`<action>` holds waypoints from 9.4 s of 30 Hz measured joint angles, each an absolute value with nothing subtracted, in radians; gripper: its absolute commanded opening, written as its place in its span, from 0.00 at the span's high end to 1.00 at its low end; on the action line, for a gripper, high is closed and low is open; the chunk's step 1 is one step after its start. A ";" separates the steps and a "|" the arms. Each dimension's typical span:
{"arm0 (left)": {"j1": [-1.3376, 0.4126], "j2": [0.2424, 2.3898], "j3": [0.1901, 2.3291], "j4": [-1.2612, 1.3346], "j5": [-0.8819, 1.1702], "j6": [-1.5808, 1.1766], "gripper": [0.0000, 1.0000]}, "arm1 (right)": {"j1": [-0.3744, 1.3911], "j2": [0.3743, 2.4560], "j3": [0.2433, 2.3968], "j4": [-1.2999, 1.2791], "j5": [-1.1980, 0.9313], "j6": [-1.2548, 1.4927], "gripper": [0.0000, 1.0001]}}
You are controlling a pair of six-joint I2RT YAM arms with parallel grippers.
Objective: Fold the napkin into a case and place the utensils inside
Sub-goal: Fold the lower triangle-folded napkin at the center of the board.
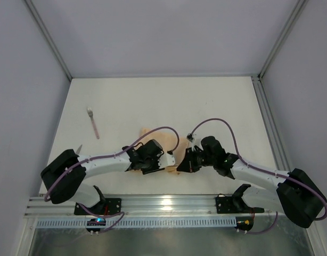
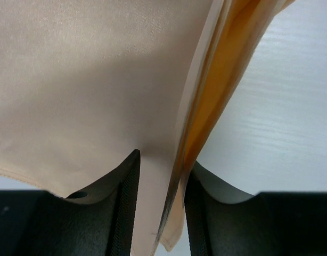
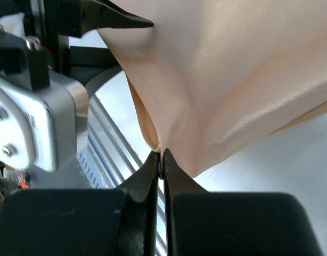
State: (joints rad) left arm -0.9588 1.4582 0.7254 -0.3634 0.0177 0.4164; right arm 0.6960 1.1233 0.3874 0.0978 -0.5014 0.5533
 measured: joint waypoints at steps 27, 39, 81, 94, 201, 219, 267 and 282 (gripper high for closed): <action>-0.730 1.253 0.661 -0.699 0.179 0.648 1.00 | 0.670 1.146 0.348 0.098 -0.552 0.554 0.97; -0.612 1.333 0.845 -1.116 0.466 0.844 1.00 | 0.653 1.171 0.368 0.080 -0.723 0.552 0.97; -0.267 1.893 1.151 -1.255 0.525 1.032 1.00 | 0.573 1.500 0.473 0.392 -0.828 0.461 0.32; -0.252 1.904 1.167 -1.268 0.525 1.038 1.00 | 0.688 1.552 0.484 0.439 -0.813 0.405 0.35; -0.292 1.617 0.962 -1.047 0.402 0.758 0.91 | 0.624 1.763 0.661 0.132 -0.814 0.596 0.97; -0.235 1.622 1.063 -1.039 0.438 0.709 1.00 | 0.624 1.763 0.777 -0.097 -0.806 0.426 0.97; -0.233 1.674 0.985 -0.893 0.379 0.662 0.96 | 0.757 1.627 0.843 -0.245 -0.484 0.439 0.97; -0.233 1.659 0.985 -0.859 0.321 0.693 0.96 | 0.677 1.725 0.908 -0.143 -0.582 0.527 0.97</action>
